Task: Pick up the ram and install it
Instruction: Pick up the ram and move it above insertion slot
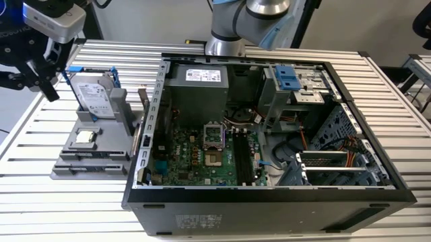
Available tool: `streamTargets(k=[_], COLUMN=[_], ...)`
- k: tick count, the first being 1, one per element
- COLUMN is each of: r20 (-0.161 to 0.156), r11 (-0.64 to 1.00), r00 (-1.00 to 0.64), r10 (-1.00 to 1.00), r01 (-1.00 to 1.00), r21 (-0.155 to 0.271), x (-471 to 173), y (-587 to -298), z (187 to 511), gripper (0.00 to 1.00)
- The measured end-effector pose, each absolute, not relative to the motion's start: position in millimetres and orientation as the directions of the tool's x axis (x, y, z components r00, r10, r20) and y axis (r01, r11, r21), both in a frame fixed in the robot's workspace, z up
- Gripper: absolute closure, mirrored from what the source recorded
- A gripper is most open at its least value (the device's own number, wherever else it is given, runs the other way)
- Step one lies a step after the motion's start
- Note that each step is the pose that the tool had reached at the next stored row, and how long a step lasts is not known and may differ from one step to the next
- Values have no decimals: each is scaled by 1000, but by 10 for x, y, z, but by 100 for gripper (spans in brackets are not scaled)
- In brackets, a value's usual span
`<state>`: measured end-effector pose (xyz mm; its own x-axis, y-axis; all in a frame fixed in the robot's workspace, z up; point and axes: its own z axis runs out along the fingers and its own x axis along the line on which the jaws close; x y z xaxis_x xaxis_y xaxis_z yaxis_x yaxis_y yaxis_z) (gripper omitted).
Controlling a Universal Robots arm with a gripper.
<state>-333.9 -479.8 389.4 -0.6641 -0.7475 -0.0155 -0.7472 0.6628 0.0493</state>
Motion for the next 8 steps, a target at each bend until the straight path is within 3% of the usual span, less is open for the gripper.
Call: streamTargets(k=[8], r20=[-16], r11=[574], r00=[-575], r10=[-818], r01=[-817], r21=[49], x=[-3338], y=[-4798], z=[3894], gripper=[100])
